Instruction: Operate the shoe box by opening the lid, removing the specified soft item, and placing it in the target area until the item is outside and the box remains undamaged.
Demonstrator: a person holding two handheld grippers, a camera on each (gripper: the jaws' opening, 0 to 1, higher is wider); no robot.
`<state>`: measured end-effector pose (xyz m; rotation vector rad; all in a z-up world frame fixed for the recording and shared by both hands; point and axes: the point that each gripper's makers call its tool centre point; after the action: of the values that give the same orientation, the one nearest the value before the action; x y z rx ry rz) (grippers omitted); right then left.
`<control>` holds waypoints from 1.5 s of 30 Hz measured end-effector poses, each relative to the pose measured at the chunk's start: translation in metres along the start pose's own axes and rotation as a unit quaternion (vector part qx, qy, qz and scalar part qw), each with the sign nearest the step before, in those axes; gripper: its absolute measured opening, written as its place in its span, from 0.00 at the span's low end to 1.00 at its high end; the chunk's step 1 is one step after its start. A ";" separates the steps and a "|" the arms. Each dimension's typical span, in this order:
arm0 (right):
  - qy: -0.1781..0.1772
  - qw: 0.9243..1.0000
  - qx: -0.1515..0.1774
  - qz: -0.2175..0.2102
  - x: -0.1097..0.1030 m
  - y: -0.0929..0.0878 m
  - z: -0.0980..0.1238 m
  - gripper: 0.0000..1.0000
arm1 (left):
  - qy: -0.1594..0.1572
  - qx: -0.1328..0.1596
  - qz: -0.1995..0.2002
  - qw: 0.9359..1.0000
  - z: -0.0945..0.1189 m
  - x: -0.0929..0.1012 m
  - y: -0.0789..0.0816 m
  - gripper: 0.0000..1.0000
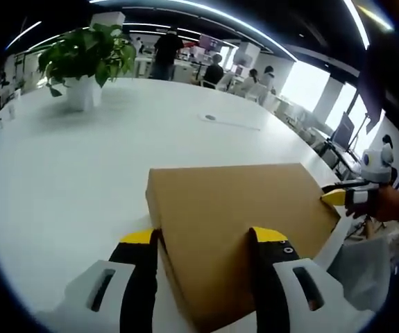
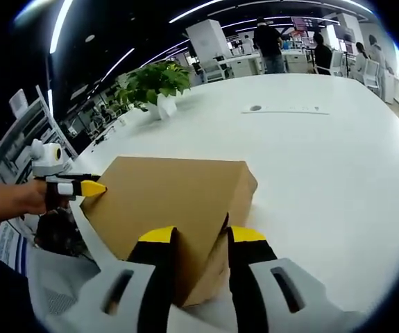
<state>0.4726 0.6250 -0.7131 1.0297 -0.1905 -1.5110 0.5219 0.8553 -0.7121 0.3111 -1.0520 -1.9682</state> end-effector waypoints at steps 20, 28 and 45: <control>0.002 1.000 0.002 -0.008 -0.009 -0.012 0.005 0.26 | -0.001 -0.001 0.000 1.000 0.011 0.000 -0.010 0.53; 0.006 1.000 0.008 -0.007 -0.008 -0.012 0.005 0.28 | -0.002 -0.003 0.001 1.000 0.011 -0.001 -0.010 0.54; 0.057 0.996 0.013 0.066 -0.025 -0.028 0.040 0.41 | -0.067 0.026 -0.112 0.991 0.056 0.022 -0.015 0.56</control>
<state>0.4215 0.6367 -0.6956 1.0988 -0.1942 -1.3313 0.4683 0.8735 -0.6855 0.3417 -1.1995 -2.1893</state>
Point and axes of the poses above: the point that each gripper's makers call its tool centre point, and the gripper's own axes: z roughly backward along the fingers, x roughly to its right, y roughly out of its top, and after that the axes turned 11 degrees about -z, right-handed
